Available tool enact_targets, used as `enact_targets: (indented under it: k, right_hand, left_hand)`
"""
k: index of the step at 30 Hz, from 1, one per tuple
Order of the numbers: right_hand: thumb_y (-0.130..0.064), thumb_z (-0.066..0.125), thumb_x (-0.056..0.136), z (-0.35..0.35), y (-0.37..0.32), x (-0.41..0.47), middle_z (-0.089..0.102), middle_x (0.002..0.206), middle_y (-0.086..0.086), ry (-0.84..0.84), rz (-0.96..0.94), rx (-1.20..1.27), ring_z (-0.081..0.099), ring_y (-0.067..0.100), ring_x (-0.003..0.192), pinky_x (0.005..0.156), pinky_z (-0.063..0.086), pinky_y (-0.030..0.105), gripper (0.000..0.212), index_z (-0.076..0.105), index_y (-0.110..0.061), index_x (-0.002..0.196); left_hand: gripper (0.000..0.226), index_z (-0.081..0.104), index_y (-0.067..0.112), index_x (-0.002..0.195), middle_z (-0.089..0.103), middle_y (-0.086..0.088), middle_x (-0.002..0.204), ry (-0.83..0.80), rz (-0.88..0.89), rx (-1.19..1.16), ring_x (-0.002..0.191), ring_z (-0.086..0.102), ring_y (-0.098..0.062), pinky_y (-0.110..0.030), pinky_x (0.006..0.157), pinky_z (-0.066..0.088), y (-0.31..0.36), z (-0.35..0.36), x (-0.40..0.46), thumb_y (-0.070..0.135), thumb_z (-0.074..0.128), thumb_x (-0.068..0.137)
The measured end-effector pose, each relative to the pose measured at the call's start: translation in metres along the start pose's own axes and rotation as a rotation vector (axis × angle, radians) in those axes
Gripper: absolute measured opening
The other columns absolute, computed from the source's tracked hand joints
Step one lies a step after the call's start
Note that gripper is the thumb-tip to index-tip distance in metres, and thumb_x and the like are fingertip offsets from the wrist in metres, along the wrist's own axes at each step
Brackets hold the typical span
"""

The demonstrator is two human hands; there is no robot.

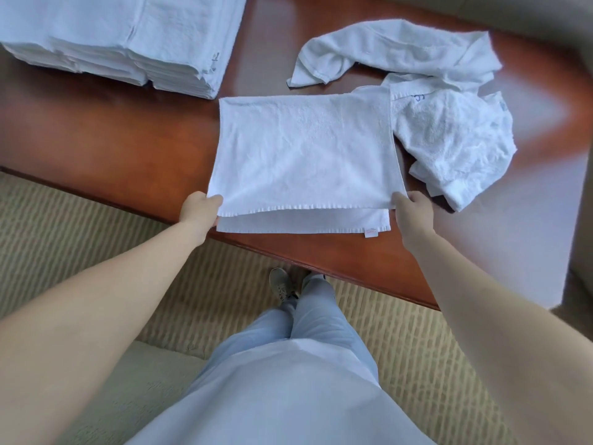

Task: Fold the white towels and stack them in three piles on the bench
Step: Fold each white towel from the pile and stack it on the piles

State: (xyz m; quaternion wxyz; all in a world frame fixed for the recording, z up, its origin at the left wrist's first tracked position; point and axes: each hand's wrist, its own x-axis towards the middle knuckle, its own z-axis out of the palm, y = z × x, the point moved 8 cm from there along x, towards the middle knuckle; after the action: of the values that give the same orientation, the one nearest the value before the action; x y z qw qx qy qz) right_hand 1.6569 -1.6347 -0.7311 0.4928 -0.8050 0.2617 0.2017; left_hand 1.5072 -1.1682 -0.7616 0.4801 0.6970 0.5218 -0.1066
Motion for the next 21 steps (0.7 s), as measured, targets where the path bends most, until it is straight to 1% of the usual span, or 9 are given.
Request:
enact_targets:
  k: [1, 3, 5, 8, 10, 13, 15, 18, 21]
  right_hand:
    - [-0.022, 0.054, 0.082, 0.003, 0.007, -0.004, 0.054, 0.064, -0.009, -0.010, 0.002, -0.030, 0.050, 0.008, 0.054, 0.051, 0.033, 0.026, 0.009, 0.048, -0.016, 0.077]
    - [-0.021, 0.052, 0.084, 0.014, 0.026, -0.005, 0.058, 0.076, 0.002, -0.048, 0.020, -0.156, 0.052, 0.018, 0.064, 0.054, 0.035, 0.028, 0.009, 0.052, -0.013, 0.085]
    - [-0.021, 0.052, 0.087, 0.023, 0.049, 0.004, 0.062, 0.082, 0.003, -0.072, 0.041, -0.268, 0.052, 0.021, 0.067, 0.057, 0.038, 0.030, 0.011, 0.056, -0.013, 0.093]
    - [-0.025, 0.051, 0.090, 0.027, 0.069, 0.015, 0.060, 0.081, -0.001, -0.037, 0.037, -0.358, 0.052, 0.019, 0.068, 0.057, 0.038, 0.031, 0.013, 0.058, -0.015, 0.095]
    - [-0.027, 0.051, 0.091, 0.027, 0.071, 0.015, 0.060, 0.083, -0.002, -0.005, 0.012, -0.386, 0.052, 0.018, 0.068, 0.056, 0.038, 0.031, 0.013, 0.058, -0.016, 0.094]
    - [-0.028, 0.051, 0.093, 0.025, 0.066, 0.012, 0.050, 0.108, -0.001, 0.036, -0.056, -0.463, 0.052, 0.022, 0.086, 0.067, 0.040, 0.032, 0.017, 0.059, -0.015, 0.100]
    - [-0.027, 0.053, 0.093, 0.028, 0.066, 0.013, 0.039, 0.119, -0.003, 0.023, -0.061, -0.470, 0.051, 0.024, 0.094, 0.072, 0.041, 0.031, 0.018, 0.059, -0.015, 0.106]
    - [-0.023, 0.055, 0.087, 0.034, 0.068, 0.016, 0.048, 0.115, 0.003, -0.039, 0.014, -0.310, 0.051, 0.021, 0.073, 0.057, 0.038, 0.028, 0.016, 0.059, -0.016, 0.100]
    - [-0.018, 0.058, 0.083, 0.032, 0.066, 0.019, 0.063, 0.091, -0.004, -0.049, 0.062, -0.201, 0.048, 0.015, 0.065, 0.055, 0.036, 0.029, 0.008, 0.056, -0.021, 0.091]
  left_hand:
    - [0.016, 0.043, 0.014, 0.081, 0.045, -0.005, 0.081, 0.000, 0.018, 0.047, 0.064, 0.051, -0.021, -0.038, 0.072, 0.051, -0.005, -0.002, -0.001, 0.021, 0.057, 0.087]
    - [0.012, 0.052, 0.008, 0.086, 0.051, -0.007, 0.084, -0.005, 0.021, 0.161, 0.070, 0.057, -0.025, -0.044, 0.082, 0.058, -0.020, -0.002, 0.006, 0.018, 0.058, 0.089]
    - [0.016, 0.058, 0.003, 0.096, 0.058, -0.010, 0.092, -0.029, 0.003, 0.271, 0.080, 0.060, -0.027, -0.049, 0.086, 0.058, -0.038, 0.004, 0.017, 0.017, 0.060, 0.090]
    - [0.015, 0.051, 0.012, 0.084, 0.058, -0.007, 0.085, -0.038, 0.025, 0.386, 0.076, 0.058, -0.027, -0.038, 0.067, 0.049, -0.051, 0.013, 0.022, 0.021, 0.062, 0.090]
    - [0.020, 0.047, 0.016, 0.081, 0.054, -0.003, 0.086, 0.001, 0.047, 0.455, 0.076, 0.054, -0.026, -0.032, 0.061, 0.042, -0.053, 0.015, 0.021, 0.024, 0.062, 0.092]
    - [0.014, 0.053, 0.014, 0.091, 0.045, -0.004, 0.115, 0.038, 0.081, 0.500, 0.086, 0.054, -0.026, -0.032, 0.065, 0.043, -0.050, 0.018, 0.015, 0.024, 0.062, 0.092]
    - [0.012, 0.054, 0.012, 0.097, 0.044, -0.005, 0.122, 0.017, 0.061, 0.474, 0.086, 0.058, -0.027, -0.034, 0.065, 0.048, -0.050, 0.021, 0.014, 0.019, 0.063, 0.091]
    - [0.019, 0.049, 0.015, 0.100, 0.051, -0.005, 0.112, -0.004, 0.043, 0.398, 0.084, 0.056, -0.025, -0.033, 0.060, 0.043, -0.048, 0.023, 0.014, 0.015, 0.065, 0.088]
    - [0.022, 0.047, 0.019, 0.098, 0.050, 0.003, 0.089, -0.001, 0.049, 0.304, 0.074, 0.047, -0.018, -0.031, 0.057, 0.035, -0.046, 0.019, 0.018, 0.019, 0.068, 0.088]
